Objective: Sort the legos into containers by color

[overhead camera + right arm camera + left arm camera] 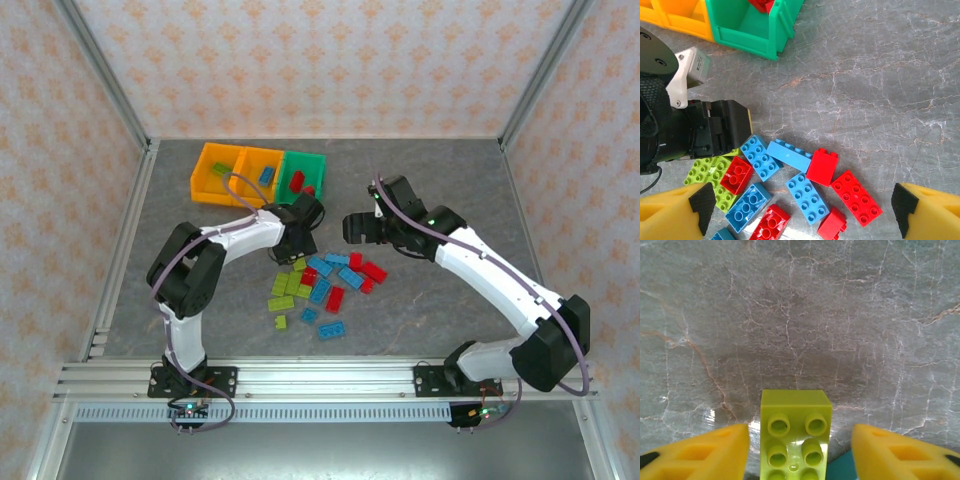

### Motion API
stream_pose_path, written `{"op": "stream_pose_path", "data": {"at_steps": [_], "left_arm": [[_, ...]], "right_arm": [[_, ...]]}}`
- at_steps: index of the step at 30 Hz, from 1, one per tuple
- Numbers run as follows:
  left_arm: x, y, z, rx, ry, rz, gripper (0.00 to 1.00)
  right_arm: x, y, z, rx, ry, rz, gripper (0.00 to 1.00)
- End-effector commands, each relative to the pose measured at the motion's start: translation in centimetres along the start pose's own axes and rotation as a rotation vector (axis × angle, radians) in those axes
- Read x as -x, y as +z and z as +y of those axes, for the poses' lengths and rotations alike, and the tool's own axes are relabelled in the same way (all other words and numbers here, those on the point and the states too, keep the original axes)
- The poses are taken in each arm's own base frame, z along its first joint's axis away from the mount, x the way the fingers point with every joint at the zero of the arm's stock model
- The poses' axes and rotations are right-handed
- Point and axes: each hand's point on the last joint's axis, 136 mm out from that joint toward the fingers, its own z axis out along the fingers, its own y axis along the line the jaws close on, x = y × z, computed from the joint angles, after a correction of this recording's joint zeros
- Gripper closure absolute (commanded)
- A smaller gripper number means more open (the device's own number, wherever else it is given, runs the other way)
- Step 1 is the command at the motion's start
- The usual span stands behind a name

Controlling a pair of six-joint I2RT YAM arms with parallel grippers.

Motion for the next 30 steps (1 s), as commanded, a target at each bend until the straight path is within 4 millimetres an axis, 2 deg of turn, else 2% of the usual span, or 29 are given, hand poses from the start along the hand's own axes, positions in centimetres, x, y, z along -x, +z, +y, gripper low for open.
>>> {"op": "stream_pose_path", "data": {"at_steps": [1, 5, 14, 17, 19, 21, 23, 26, 28, 30], "left_arm": [[-0.6, 1.1, 0.8, 0.041, 0.001, 0.025, 0.52], [-0.8, 1.3, 0.8, 0.036, 0.008, 0.037, 0.61], [-0.8, 2.2, 1.8, 0.085, 0.029, 0.056, 0.61], [-0.7, 2.6, 2.2, 0.114, 0.047, 0.064, 0.57], [-0.8, 2.8, 2.1, 0.110, 0.052, 0.070, 0.58], [-0.8, 2.9, 1.8, 0.096, 0.057, 0.073, 0.60], [-0.6, 2.6, 1.7, 0.090, 0.063, 0.067, 0.70], [1.2, 0.4, 1.2, 0.048, 0.070, 0.010, 0.79], [3.8, -2.7, 1.1, -0.008, 0.058, -0.080, 0.80], [7.2, -6.1, 1.7, -0.047, 0.026, -0.192, 0.79]], "right_arm": [[0.4, -0.8, -0.4, -0.021, 0.022, -0.016, 0.07], [0.6, -0.9, -0.1, -0.011, 0.031, -0.014, 0.07], [0.9, -1.6, 0.1, -0.001, 0.046, -0.020, 0.07], [0.9, -1.6, 0.2, 0.005, 0.051, -0.017, 0.07], [0.8, -1.5, 0.2, 0.005, 0.053, -0.015, 0.07], [0.9, -1.5, 0.2, 0.005, 0.057, -0.016, 0.07], [0.9, -1.6, 0.3, 0.009, 0.060, -0.018, 0.07], [0.9, -1.6, 0.7, 0.028, 0.062, -0.013, 0.07], [0.8, -1.6, 1.5, 0.077, 0.066, -0.006, 0.07], [0.8, -1.5, 2.8, 0.148, 0.073, -0.004, 0.07]]}}
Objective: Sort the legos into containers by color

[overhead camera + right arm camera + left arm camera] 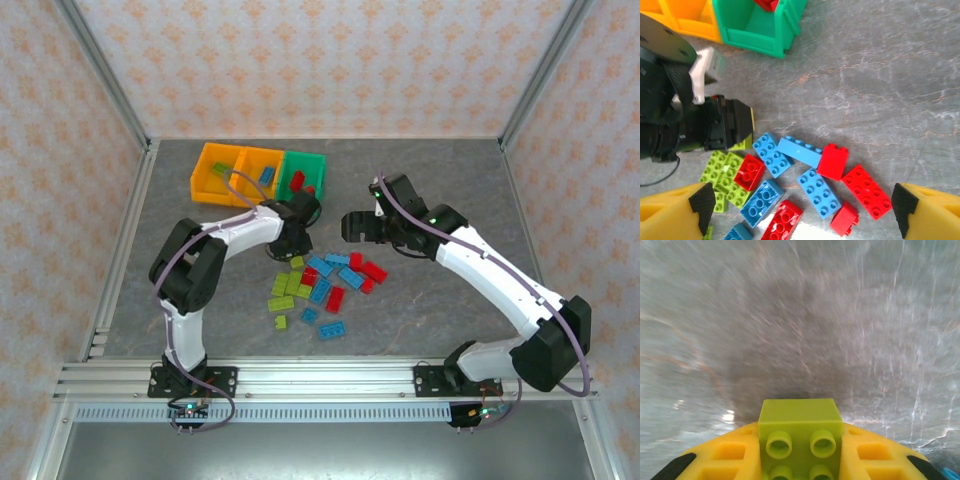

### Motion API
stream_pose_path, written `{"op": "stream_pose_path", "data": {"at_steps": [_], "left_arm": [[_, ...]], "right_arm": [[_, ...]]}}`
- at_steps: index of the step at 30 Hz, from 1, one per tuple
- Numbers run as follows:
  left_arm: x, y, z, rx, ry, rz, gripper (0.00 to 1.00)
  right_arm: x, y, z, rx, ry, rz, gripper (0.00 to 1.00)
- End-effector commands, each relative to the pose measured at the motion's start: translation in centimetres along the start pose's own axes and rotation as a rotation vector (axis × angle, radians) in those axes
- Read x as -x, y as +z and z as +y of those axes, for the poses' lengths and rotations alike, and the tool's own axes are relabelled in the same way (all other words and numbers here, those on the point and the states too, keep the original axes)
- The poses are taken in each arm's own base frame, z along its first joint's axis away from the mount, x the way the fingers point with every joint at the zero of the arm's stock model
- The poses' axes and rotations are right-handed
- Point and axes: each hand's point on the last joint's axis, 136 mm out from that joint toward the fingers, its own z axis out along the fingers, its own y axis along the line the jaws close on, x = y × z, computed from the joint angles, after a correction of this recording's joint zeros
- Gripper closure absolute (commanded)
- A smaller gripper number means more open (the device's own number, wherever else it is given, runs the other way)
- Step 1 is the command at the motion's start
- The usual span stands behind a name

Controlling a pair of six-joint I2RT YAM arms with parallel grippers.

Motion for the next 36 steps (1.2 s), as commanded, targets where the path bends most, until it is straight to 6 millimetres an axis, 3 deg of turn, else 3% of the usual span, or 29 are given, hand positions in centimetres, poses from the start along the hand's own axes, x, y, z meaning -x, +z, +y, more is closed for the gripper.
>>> {"op": "stream_pose_path", "data": {"at_steps": [1, 5, 8, 10, 15, 19, 23, 28, 32, 36], "left_arm": [[7.0, -7.0, 1.8, -0.059, -0.051, -0.241, 0.79], [14.4, -11.3, 5.5, -0.017, -0.132, -0.404, 0.79], [19.6, -12.3, 7.9, 0.053, -0.161, -0.499, 0.79], [22.5, -12.1, 9.1, 0.081, -0.182, -0.522, 0.79], [28.3, -9.1, 11.3, 0.093, -0.261, -0.509, 0.78], [31.3, -7.8, 12.3, 0.089, -0.295, -0.485, 0.72], [32.6, -7.5, 12.7, 0.089, -0.302, -0.465, 0.54], [32.2, -11.4, 11.5, -0.003, -0.313, -0.505, 0.50], [29.0, -16.7, 9.8, -0.136, -0.306, -0.556, 0.50], [22.9, -23.0, 8.3, -0.211, -0.198, -0.658, 0.51]], "right_arm": [[0.9, -0.9, 2.4, 0.125, 0.023, -0.026, 0.07], [1.5, -0.3, 2.8, 0.146, 0.046, -0.049, 0.07], [1.6, 0.1, 2.6, 0.126, 0.048, -0.044, 0.07], [1.7, 0.1, 2.4, 0.111, 0.048, -0.044, 0.07], [1.7, -0.4, 2.1, 0.101, 0.057, -0.058, 0.07], [1.4, -0.8, 1.7, 0.088, 0.066, -0.058, 0.07], [1.1, -1.1, 1.1, 0.066, 0.081, -0.071, 0.07], [1.1, -0.5, 0.3, 0.024, 0.117, -0.077, 0.06], [0.7, 1.3, 0.5, 0.018, 0.092, -0.030, 0.07], [-0.2, 3.2, 1.3, -0.006, 0.042, 0.041, 0.10]]}}
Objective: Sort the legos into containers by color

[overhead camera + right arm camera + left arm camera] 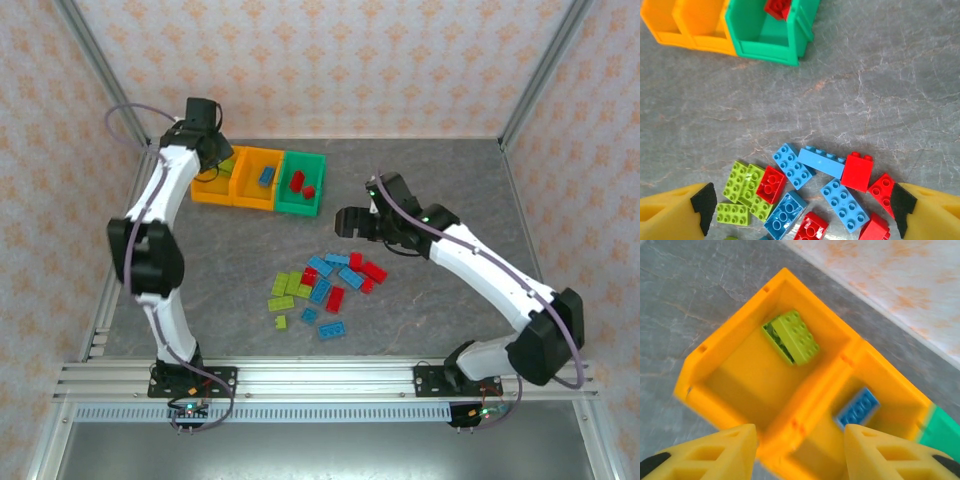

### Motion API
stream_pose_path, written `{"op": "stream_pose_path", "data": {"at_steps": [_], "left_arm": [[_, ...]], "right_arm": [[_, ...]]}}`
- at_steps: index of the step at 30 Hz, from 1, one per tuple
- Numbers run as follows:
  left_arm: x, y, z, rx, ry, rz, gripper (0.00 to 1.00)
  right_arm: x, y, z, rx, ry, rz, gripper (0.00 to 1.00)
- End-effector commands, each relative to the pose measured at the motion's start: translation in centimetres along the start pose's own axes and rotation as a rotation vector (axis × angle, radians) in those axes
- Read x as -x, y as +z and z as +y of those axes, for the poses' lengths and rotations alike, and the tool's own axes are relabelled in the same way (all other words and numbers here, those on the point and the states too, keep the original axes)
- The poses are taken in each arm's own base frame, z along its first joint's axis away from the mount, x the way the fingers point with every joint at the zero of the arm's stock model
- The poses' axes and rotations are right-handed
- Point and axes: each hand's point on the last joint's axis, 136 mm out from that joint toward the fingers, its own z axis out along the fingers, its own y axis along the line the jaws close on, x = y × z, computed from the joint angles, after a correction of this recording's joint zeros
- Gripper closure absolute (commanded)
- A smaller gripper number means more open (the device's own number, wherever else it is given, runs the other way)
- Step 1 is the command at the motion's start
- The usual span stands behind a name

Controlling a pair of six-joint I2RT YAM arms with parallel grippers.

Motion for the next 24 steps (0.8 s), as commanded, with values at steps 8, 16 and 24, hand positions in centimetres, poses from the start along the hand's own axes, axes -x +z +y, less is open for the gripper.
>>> {"op": "stream_pose_path", "data": {"at_steps": [8, 16, 24], "left_arm": [[-10.6, -19.1, -3.4, -0.394, 0.650, -0.123, 0.46], [-16.0, -21.6, 0.8, -0.478, 0.895, -0.086, 0.19], [-20.2, -22.8, 0.9, -0.686, 1.069, -0.091, 0.03]], "right_arm": [[-5.0, 6.2, -0.8, -0.119, -0.466, 0.278, 0.20], [-7.0, 10.8, -2.4, -0.142, -0.730, 0.462, 0.25], [-8.1, 14.5, -2.7, -0.149, -0.738, 0.558, 0.50]]}}
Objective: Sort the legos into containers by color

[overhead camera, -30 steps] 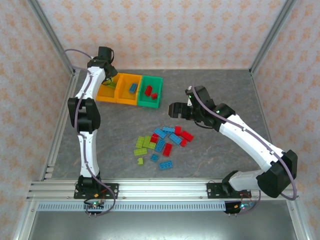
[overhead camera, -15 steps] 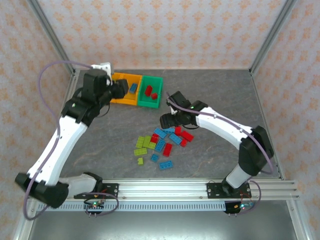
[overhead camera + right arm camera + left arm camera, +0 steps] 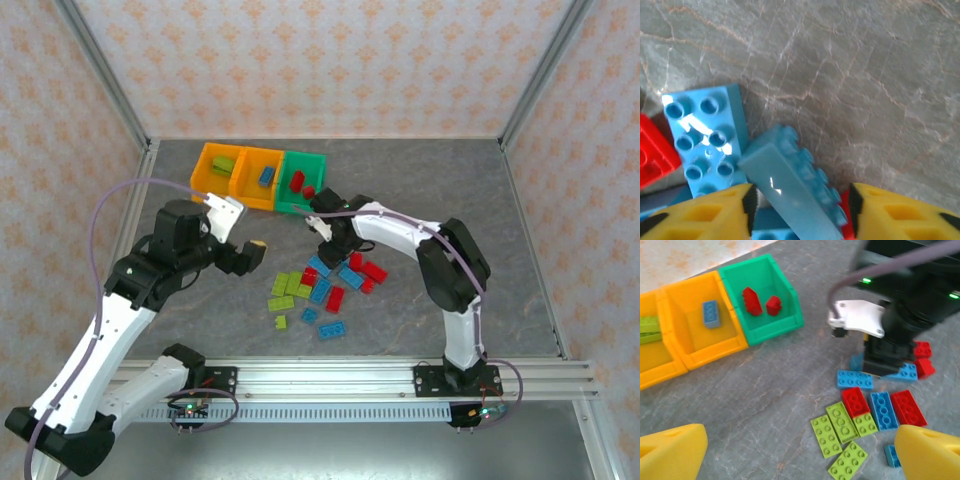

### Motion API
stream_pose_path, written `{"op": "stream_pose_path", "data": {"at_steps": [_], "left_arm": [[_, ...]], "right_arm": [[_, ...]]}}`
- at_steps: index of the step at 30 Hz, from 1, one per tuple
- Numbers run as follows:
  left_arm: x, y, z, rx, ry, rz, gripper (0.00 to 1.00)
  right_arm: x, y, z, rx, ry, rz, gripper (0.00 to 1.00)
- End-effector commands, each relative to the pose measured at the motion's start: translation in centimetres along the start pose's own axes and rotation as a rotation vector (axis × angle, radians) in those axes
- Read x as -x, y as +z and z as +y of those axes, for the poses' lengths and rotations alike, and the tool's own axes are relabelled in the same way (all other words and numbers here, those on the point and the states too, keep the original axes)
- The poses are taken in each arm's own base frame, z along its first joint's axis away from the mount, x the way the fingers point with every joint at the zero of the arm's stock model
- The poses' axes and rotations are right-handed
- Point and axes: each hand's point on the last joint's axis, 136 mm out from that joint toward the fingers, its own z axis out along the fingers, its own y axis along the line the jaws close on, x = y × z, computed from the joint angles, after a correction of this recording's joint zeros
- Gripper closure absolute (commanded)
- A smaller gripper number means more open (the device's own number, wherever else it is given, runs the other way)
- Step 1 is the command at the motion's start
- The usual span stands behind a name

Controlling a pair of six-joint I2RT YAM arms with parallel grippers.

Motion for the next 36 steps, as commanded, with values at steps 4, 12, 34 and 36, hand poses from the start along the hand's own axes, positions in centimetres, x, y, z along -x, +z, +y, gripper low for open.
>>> {"op": "stream_pose_path", "data": {"at_steps": [4, 12, 34, 36], "left_arm": [[-0.3, 0.0, -1.6, -0.087, 0.119, -0.025, 0.03], [-0.3, -0.1, -1.5, -0.076, 0.129, -0.035, 0.03], [0.2, -1.0, -0.5, -0.008, 0.109, -0.118, 0.02], [0.1, -0.9, -0.5, -0.006, 0.106, -0.118, 0.03]], "right_arm": [[-1.2, 1.4, -0.4, -0.018, -0.027, 0.079, 0.61], [1.9, -1.9, -1.3, -0.062, 0.049, -0.095, 0.79], [28.6, -9.6, -2.9, 0.108, 0.380, -0.916, 0.79], [30.1, -8.7, -2.7, 0.125, 0.373, -0.934, 0.77]]}}
